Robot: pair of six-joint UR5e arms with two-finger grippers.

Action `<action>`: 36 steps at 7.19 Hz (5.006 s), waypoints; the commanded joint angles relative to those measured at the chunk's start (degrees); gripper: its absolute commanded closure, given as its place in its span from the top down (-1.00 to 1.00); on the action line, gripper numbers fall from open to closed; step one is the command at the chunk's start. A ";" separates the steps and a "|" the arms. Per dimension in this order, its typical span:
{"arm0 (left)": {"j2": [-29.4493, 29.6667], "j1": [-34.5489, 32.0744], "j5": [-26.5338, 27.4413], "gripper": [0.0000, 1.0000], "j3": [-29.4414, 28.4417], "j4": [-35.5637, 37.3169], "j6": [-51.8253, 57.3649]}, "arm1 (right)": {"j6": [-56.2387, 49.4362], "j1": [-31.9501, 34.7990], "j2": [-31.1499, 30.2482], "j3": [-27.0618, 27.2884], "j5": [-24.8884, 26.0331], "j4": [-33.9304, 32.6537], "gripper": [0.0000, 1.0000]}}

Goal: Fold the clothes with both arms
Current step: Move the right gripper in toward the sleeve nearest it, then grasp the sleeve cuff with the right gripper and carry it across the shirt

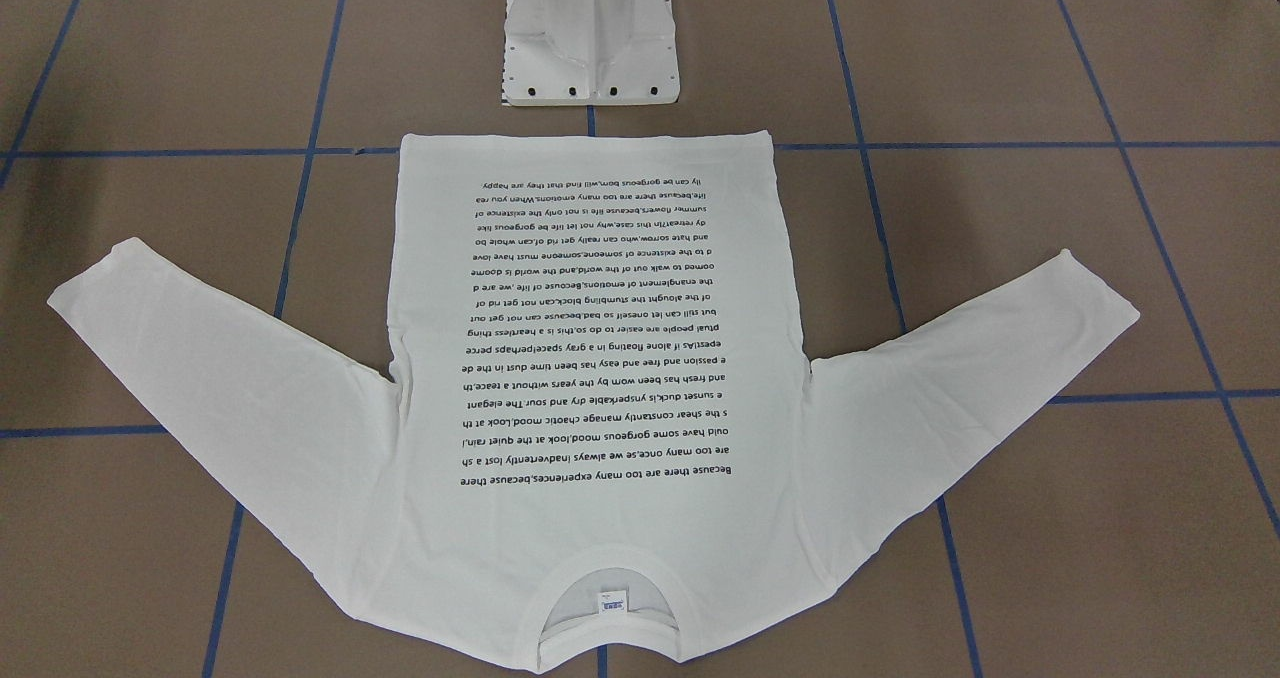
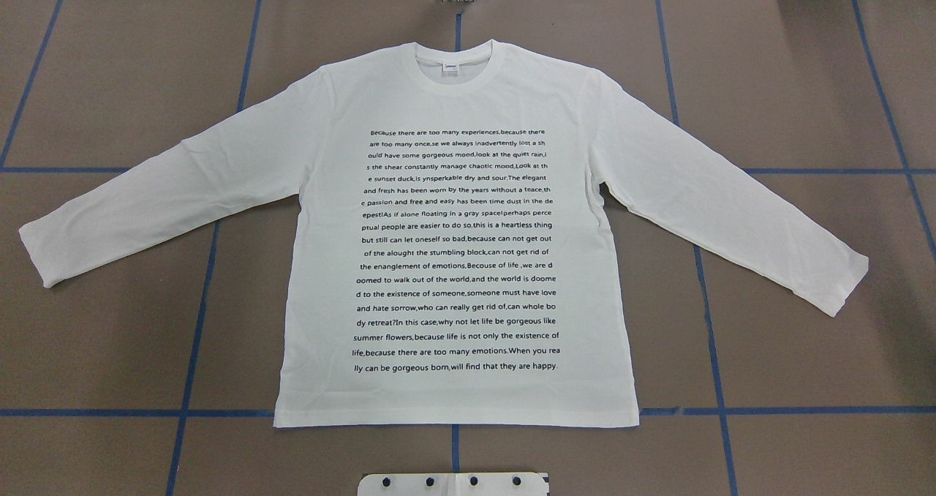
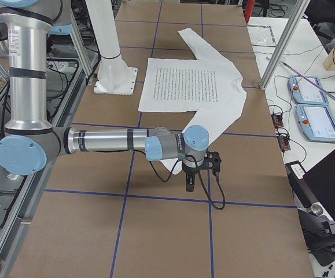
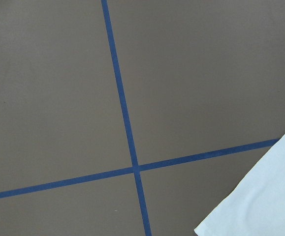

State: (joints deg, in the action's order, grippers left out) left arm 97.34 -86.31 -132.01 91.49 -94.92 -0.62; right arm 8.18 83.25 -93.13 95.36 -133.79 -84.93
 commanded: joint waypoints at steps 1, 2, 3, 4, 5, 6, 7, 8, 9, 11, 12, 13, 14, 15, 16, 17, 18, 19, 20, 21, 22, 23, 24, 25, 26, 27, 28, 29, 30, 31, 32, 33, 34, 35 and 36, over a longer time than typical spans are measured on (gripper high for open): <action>-0.57 0.17 -0.35 1.00 0.18 -0.52 -0.09 | -3.17 -0.11 -0.29 -0.09 0.20 -0.50 1.00; -0.22 0.70 0.26 1.00 0.09 -0.44 -0.17 | -2.91 -0.20 -0.29 0.17 -0.32 -0.42 1.00; -0.83 0.70 0.44 1.00 0.53 -0.44 -0.17 | -2.90 -0.20 -0.21 0.35 -0.42 -0.42 1.00; -1.01 0.79 0.79 1.00 0.44 -0.53 0.09 | -2.99 -1.68 -0.21 -0.17 -0.16 0.02 1.00; -1.01 0.79 0.79 1.00 0.79 -0.88 0.09 | -2.21 -3.00 -0.38 -0.18 -1.02 0.20 1.00; -0.93 1.14 0.97 1.00 0.62 -0.62 0.00 | -1.85 -6.40 -0.47 -0.09 -3.64 0.29 1.00; -1.10 1.49 0.27 1.00 0.62 -1.05 -0.52 | 0.33 -10.09 -0.47 -0.26 -4.10 0.29 1.00; -1.01 1.49 0.44 1.00 0.18 -3.58 -0.35 | 0.52 -13.00 -0.82 -0.09 -4.11 1.24 1.00; -1.53 1.58 0.44 1.00 0.18 -7.52 -0.35 | 5.40 -13.20 -2.91 -0.35 -4.72 5.43 1.00; -1.89 1.67 0.00 1.00 0.00 -8.44 -0.26 | 24.26 -16.44 -6.51 -1.49 -4.03 20.76 0.94; -1.98 1.67 0.09 1.00 0.00 -9.57 -0.09 | 27.73 -17.41 -7.84 -5.32 -3.50 30.25 0.93; -2.07 1.67 0.09 1.00 -0.08 -11.06 -0.26 | 35.08 -18.03 -7.42 -6.93 -3.49 35.39 0.91; -1.98 1.67 0.09 1.00 -0.08 -11.16 -0.18 | 43.59 -18.82 -6.54 -6.77 -3.23 37.18 0.86; -1.98 1.67 0.09 1.00 0.00 -11.16 -0.17 | 48.03 -19.44 -6.53 -7.38 -1.23 39.72 0.85; -2.15 1.67 0.09 1.00 0.09 -11.16 -0.17 | 51.12 -20.31 -6.45 -7.99 0.44 41.14 0.85; -2.24 1.67 0.09 1.00 0.09 -11.16 -0.17 | 51.50 -21.11 -5.58 -8.26 0.64 41.16 0.85; -2.24 1.67 0.09 1.00 -0.08 -11.16 0.00 | 52.20 -21.90 -5.05 -8.44 0.72 41.16 0.85; -2.24 1.67 0.09 1.00 -0.08 -11.16 0.09 | 52.20 -22.34 -5.04 -8.70 1.60 41.16 0.85; -2.24 1.67 0.09 1.00 -0.08 -11.16 0.09 | 52.20 -22.87 -5.04 -9.92 1.95 41.24 0.85; -2.24 1.67 0.09 1.00 0.00 -11.25 0.09 | 52.20 -23.05 -5.04 -10.19 2.04 41.16 0.84; -2.24 1.67 0.18 1.00 0.09 -11.25 0.09 | 52.38 -23.05 -5.04 -10.20 2.04 41.24 0.68; -2.24 1.67 0.18 1.00 0.09 -11.25 0.18 | 52.73 -23.13 -5.04 -10.20 1.96 41.16 0.44; -2.24 1.67 0.18 1.00 0.09 -11.25 0.18 | 54.12 -23.14 -5.04 -10.20 2.04 41.16 -0.20; -2.24 1.67 0.18 1.00 0.09 -11.25 0.18 | 54.14 -23.22 -5.04 -10.46 2.13 41.16 -0.81; -2.24 1.67 0.18 1.00 0.00 -11.25 0.18 | 54.05 -23.22 -4.95 -10.46 2.04 41.24 -1.00; -2.24 1.67 0.18 1.00 0.00 -11.25 0.18 | 54.05 -23.22 -5.04 -10.02 1.87 41.24 -1.00; -2.24 1.67 0.18 1.00 0.00 -11.25 0.18 | 54.14 -23.14 -5.13 -9.76 1.43 41.16 -1.00; -2.24 1.67 0.18 1.00 0.09 -11.25 0.09 | 54.31 -23.05 -5.30 -7.67 0.82 40.98 -1.00; -2.24 1.67 0.18 1.00 0.09 -11.25 0.09 | 55.44 -22.96 -5.57 -5.82 -0.06 40.63 -1.00; -2.24 1.67 0.09 1.00 0.35 -11.25 0.18 | 55.80 -22.87 -5.74 -3.28 -1.02 40.02 -1.00; -2.07 1.67 0.09 1.00 1.57 -11.25 -0.08 | 56.76 -21.31 -4.53 -1.34 -3.99 37.40 -1.00; -2.15 1.76 0.09 1.00 3.93 -11.25 -0.44 | 61.04 -20.86 -2.86 3.12 -4.54 36.68 -1.00; -2.15 2.19 0.09 1.00 4.05 -11.25 -0.35 | 75.09 -21.20 2.29 6.30 -4.55 36.06 -1.00; -2.15 2.20 0.18 1.00 4.05 -11.25 0.08 | 82.02 -24.51 8.95 6.07 -3.68 34.75 -1.00; -2.15 2.28 0.18 1.00 3.96 -11.25 -0.09 | 88.09 -28.81 21.12 5.02 1.73 24.82 -1.00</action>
State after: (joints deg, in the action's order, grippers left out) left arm 95.19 -84.14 -131.87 95.41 -106.17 -0.72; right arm 87.68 58.68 -83.82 100.65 -136.24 -52.27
